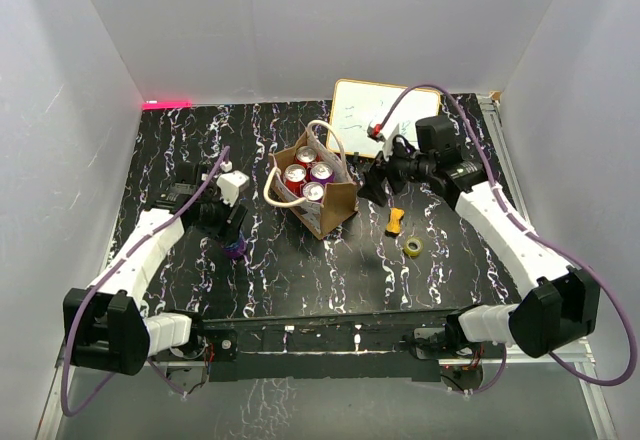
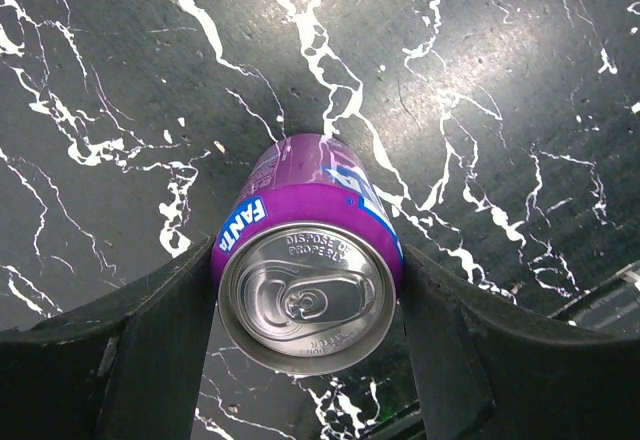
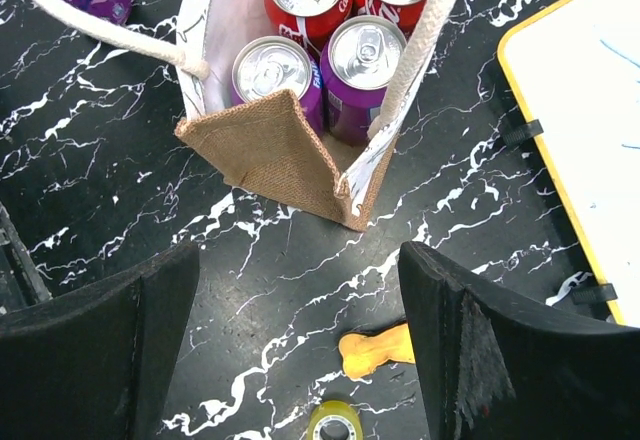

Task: Place the beverage into the canvas bag

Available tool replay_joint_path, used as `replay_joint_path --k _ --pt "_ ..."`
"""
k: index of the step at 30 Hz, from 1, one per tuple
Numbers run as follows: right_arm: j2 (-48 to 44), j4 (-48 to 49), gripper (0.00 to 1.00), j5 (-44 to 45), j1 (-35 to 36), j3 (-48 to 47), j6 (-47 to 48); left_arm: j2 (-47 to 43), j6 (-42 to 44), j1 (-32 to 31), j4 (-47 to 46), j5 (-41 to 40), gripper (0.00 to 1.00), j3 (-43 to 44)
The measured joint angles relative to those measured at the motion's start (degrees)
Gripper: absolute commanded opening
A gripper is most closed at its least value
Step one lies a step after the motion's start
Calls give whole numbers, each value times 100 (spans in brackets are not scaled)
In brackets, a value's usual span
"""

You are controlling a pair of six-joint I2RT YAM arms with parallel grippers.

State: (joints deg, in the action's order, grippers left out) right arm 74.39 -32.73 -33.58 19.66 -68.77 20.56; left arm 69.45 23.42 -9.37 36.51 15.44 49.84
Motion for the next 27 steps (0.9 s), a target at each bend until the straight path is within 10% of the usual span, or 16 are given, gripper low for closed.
replay_joint_path --k 27 --pt "199 2503 76 756 11 1440 -863 -339 -894 -15 317 396 0 3383"
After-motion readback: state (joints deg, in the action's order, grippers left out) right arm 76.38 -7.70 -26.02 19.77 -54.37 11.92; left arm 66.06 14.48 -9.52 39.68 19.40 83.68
